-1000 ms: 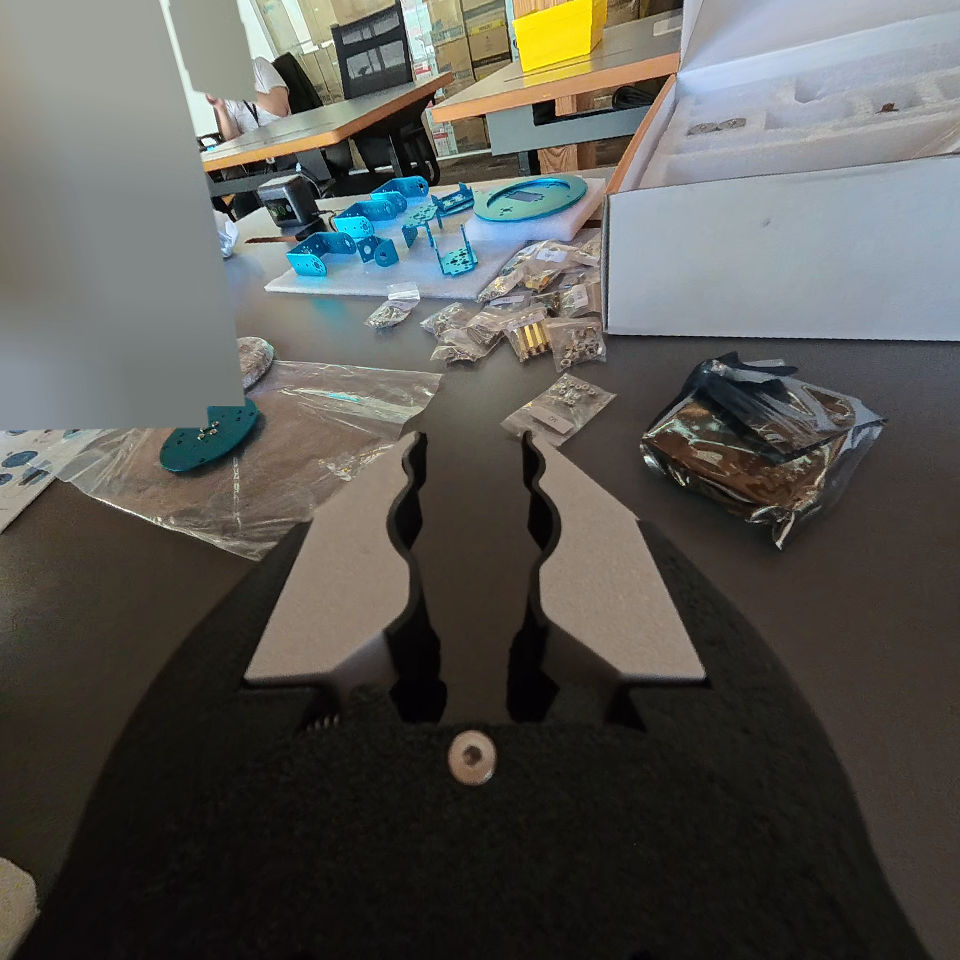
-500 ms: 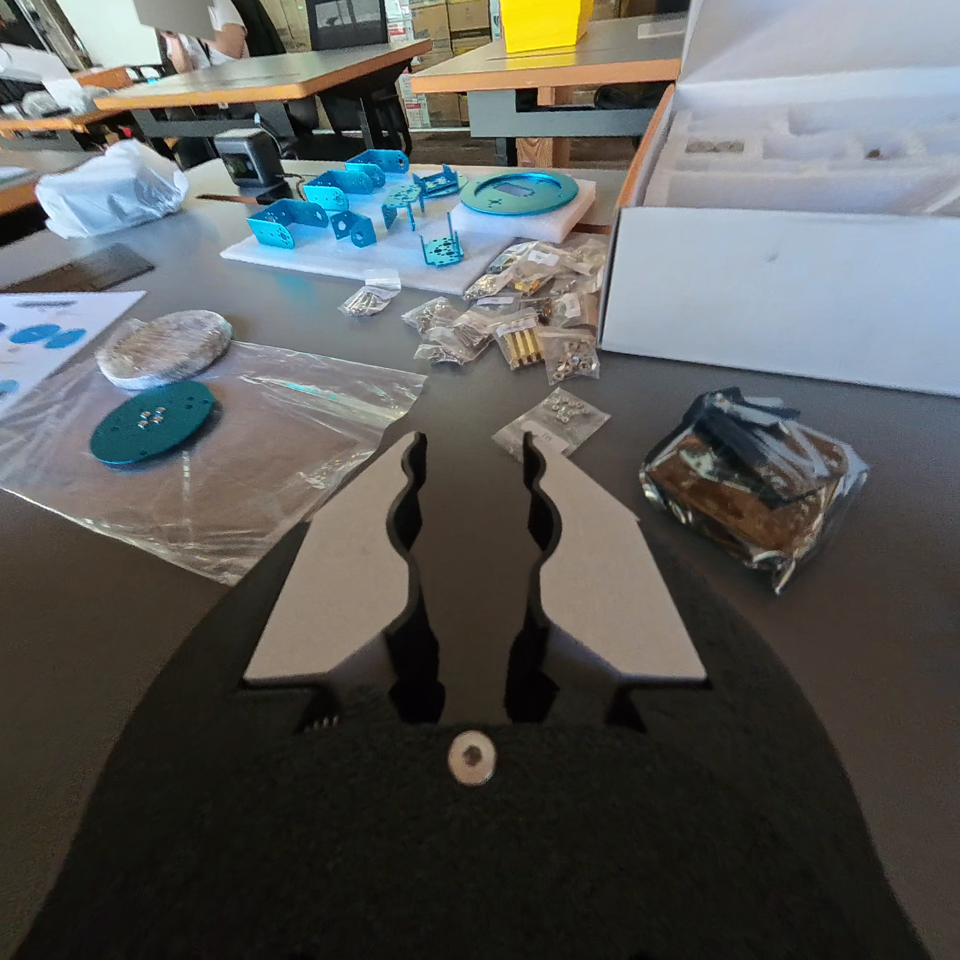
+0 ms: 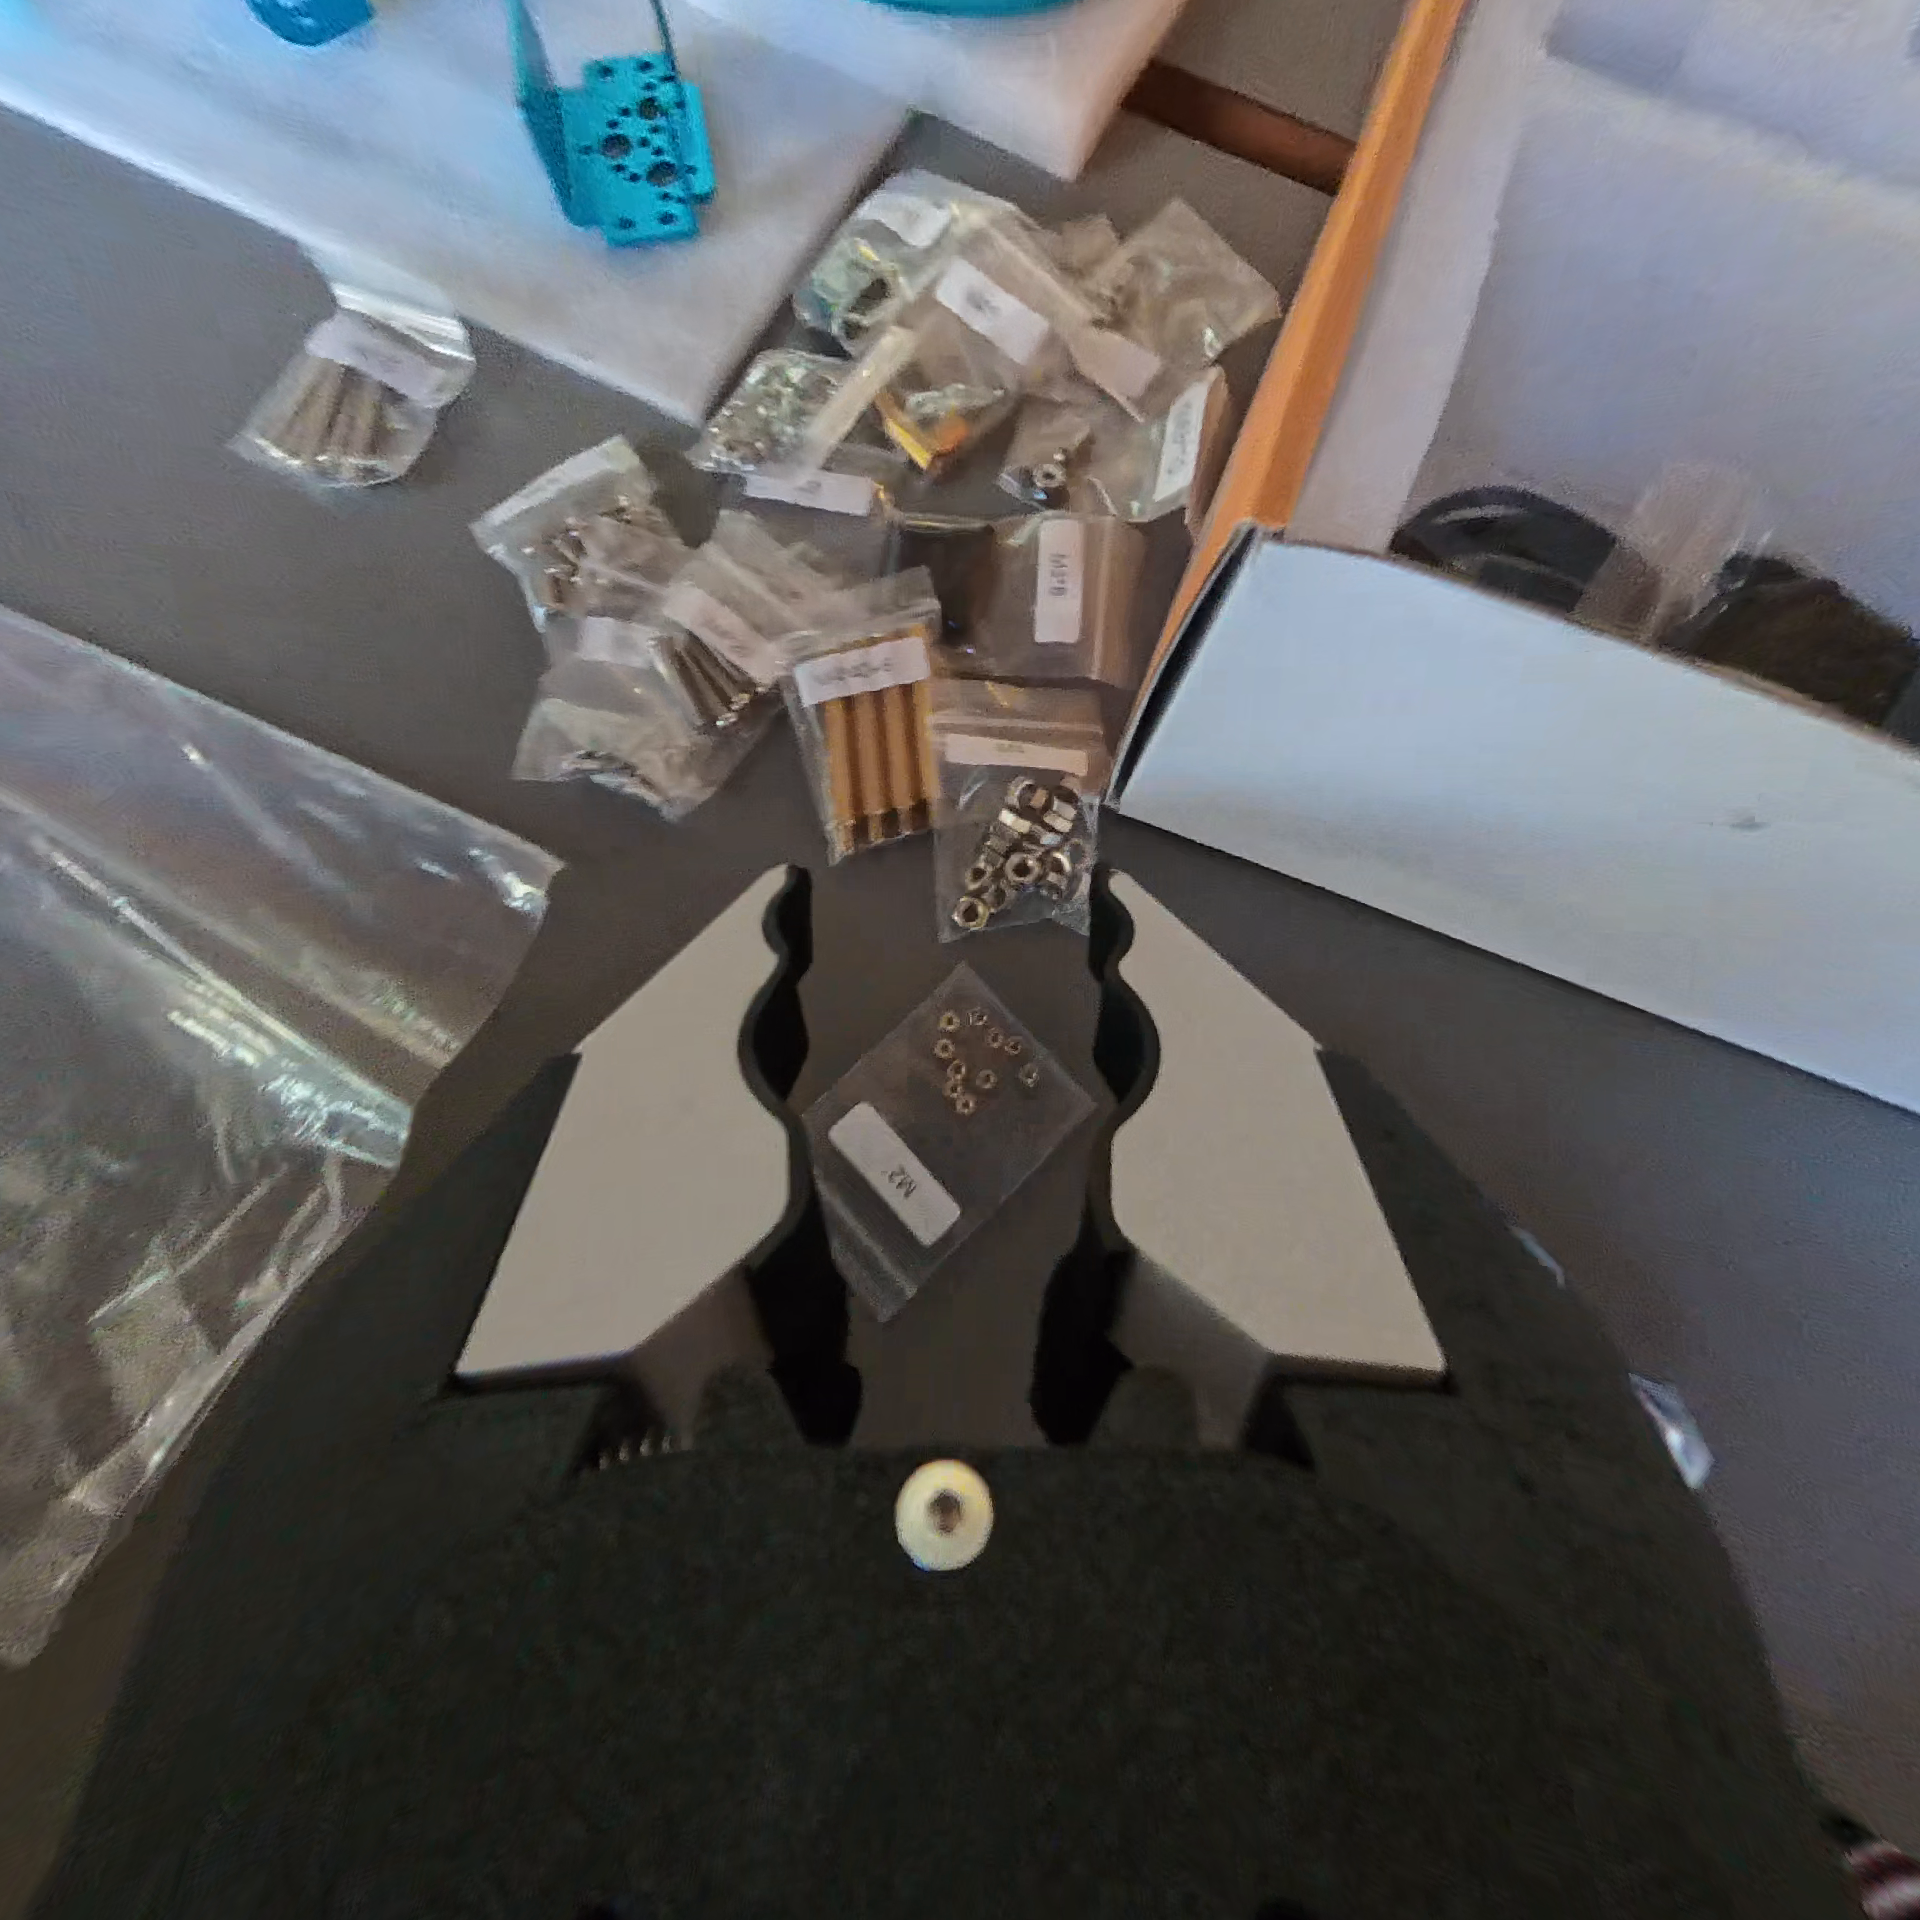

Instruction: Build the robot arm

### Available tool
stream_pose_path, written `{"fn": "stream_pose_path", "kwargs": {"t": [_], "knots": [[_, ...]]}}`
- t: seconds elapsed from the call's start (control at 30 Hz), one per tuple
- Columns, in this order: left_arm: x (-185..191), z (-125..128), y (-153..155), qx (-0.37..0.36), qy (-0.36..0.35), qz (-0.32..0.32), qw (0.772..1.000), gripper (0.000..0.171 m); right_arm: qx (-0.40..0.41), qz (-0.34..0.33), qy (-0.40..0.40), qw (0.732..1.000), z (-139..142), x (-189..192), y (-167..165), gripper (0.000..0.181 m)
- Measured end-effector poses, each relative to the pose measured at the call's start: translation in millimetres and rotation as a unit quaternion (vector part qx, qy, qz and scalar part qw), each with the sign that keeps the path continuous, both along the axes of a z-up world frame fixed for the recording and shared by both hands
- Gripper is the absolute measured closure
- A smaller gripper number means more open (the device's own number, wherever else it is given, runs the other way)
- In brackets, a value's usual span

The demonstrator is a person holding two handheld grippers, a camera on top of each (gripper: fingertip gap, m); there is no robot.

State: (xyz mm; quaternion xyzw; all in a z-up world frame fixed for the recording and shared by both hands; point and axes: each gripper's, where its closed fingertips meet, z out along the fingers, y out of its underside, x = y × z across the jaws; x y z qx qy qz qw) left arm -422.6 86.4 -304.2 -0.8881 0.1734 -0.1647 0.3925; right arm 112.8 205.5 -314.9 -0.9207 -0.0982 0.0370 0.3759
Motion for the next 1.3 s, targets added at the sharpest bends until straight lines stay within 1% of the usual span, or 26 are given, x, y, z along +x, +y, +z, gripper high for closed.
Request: {"fn": "stream_pose_path", "kwargs": {"t": [0.13,0.2,0.27,0.33,0.4,0.47,0.53,0.57,0.63,0.67,0.7,0.73,0.8,0.83,0.9,0.93,0.97,1.03,1.13,1.3], "knots": [[-14,1,3,-0.004,-0.018,0.021,1.000,0.134,-0.009,-0.011,0.026,1.000,-14,1,6,0.133],[-14,4,7,-0.003,-0.032,0.023,0.999,0.134,-0.012,-0.014,-0.003,1.000,-17,9,9,0.142],[-12,6,11,-0.002,-0.038,0.017,0.999,0.134,-0.010,-0.009,-0.040,0.999,-19,15,10,0.154],[-8,7,14,0.000,-0.033,0.010,0.999,0.134,-0.010,-0.002,-0.058,0.998,-19,15,7,0.170],[-3,7,16,0.004,-0.027,0.003,1.000,0.134,-0.008,0.007,-0.076,0.997,-15,15,2,0.176],[5,9,17,0.007,-0.032,-0.005,0.999,0.134,0.007,0.020,-0.080,0.997,-3,10,-5,0.179],[17,13,16,0.010,-0.045,-0.017,0.999,0.134,0.027,0.044,-0.068,0.996,14,-7,-18,0.179],[24,15,17,0.012,-0.052,-0.024,0.998,0.134,0.044,0.067,-0.048,0.996,25,-24,-25,0.179],[46,21,19,0.019,-0.075,-0.044,0.996,0.134,0.098,0.137,0.036,0.985,51,-77,-44,0.179],[62,26,19,0.024,-0.094,-0.060,0.993,0.134,0.125,0.169,0.076,0.975,61,-105,-55,0.179],[80,32,20,0.028,-0.119,-0.078,0.989,0.134,0.148,0.206,0.098,0.962,67,-132,-67,0.180],[100,38,20,0.030,-0.149,-0.097,0.984,0.134,0.174,0.241,0.099,0.950,70,-156,-77,0.180],[143,52,16,0.018,-0.223,-0.141,0.964,0.132,0.230,0.275,0.088,0.930,78,-197,-93,0.180],[163,61,12,-0.003,-0.278,-0.162,0.947,0.126,0.249,0.286,0.085,0.921,82,-214,-100,0.180],[194,85,3,-0.055,-0.406,-0.198,0.890,0.126,0.270,0.298,0.080,0.912,86,-241,-111,0.180],[204,91,2,-0.075,-0.442,-0.206,0.869,0.126,0.274,0.304,0.074,0.909,85,-251,-115,0.179],[212,91,2,-0.088,-0.457,-0.210,0.860,0.126,0.283,0.309,0.066,0.906,86,-258,-119,0.179],[225,87,4,-0.095,-0.458,-0.209,0.859,0.126,0.299,0.315,0.047,0.900,89,-265,-124,0.179],[235,90,2,-0.104,-0.479,-0.211,0.845,0.126,0.326,0.314,0.042,0.891,98,-265,-130,0.179],[245,96,-7,-0.114,-0.495,-0.223,0.832,0.128,0.329,0.321,0.048,0.887,100,-265,-134,0.179]]}}
